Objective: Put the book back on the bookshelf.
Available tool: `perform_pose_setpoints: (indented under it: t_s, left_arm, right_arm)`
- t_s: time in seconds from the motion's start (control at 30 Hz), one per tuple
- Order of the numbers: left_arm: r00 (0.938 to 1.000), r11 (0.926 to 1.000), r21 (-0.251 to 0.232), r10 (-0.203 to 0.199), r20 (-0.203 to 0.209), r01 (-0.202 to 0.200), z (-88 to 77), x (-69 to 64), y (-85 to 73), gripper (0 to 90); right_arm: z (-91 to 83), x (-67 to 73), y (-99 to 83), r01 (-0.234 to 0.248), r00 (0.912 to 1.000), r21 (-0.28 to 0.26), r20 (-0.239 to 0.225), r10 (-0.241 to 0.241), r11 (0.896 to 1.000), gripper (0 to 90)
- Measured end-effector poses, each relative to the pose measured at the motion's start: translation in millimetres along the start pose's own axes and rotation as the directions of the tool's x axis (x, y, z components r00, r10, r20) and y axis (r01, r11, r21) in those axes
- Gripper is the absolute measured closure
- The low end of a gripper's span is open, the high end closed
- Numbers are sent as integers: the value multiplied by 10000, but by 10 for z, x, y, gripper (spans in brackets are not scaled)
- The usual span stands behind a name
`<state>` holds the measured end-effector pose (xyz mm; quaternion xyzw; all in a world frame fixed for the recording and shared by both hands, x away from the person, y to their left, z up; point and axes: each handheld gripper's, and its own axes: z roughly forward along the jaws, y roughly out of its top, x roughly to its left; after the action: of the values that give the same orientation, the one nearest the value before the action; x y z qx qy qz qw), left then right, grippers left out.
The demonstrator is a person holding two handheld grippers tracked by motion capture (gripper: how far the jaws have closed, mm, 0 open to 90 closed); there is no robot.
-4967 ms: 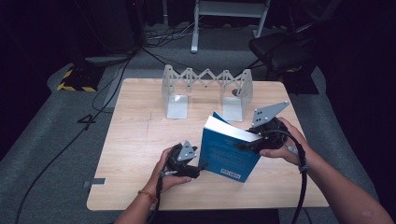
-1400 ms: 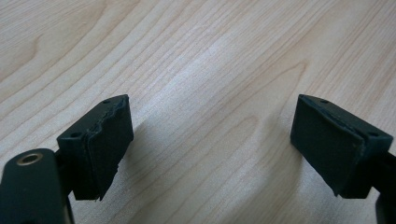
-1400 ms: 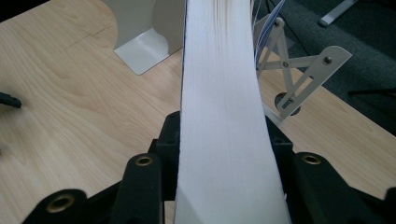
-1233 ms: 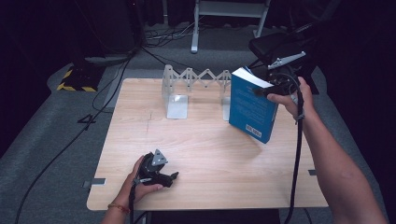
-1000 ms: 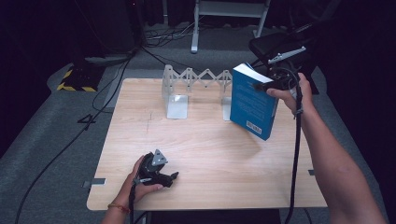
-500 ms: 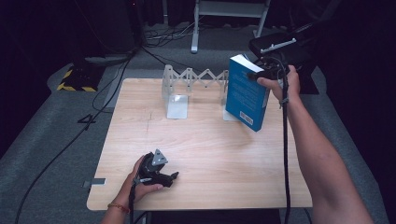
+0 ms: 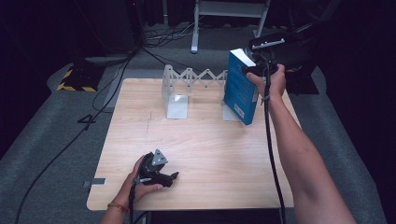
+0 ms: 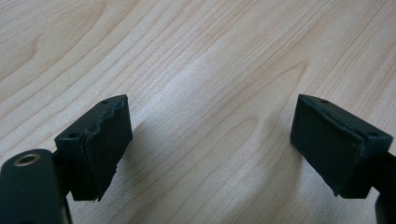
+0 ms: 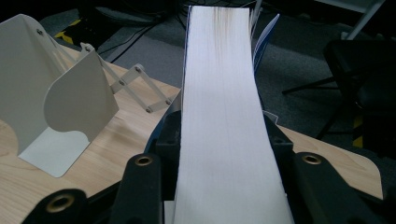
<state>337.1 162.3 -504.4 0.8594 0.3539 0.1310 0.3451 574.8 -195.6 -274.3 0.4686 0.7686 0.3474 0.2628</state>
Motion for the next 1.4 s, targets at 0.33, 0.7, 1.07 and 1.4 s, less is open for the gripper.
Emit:
perform_pose_setpoints:
  t_s: [0.33,0.7,1.07,1.4]
  left_arm:
    - [10000,10000,12,85,49,-85,3,6,5,132]
    - [10000,10000,-15,73,42,-73,6,5,4,132]
    - [10000,10000,-24,38,32,-38,11,2,8,131]
    - [10000,10000,-2,46,43,-46,9,2,9,132]
  right_arm:
    - [163,-11,-110,-360,9994,-271,-13,360,9990,609]
    - [45,-101,-294,-259,9988,129,-419,264,9996,593]
    - [45,-123,-201,623,9953,1363,-817,-514,9887,525]
    - [156,-159,-40,945,9934,2414,-858,-758,9658,553]
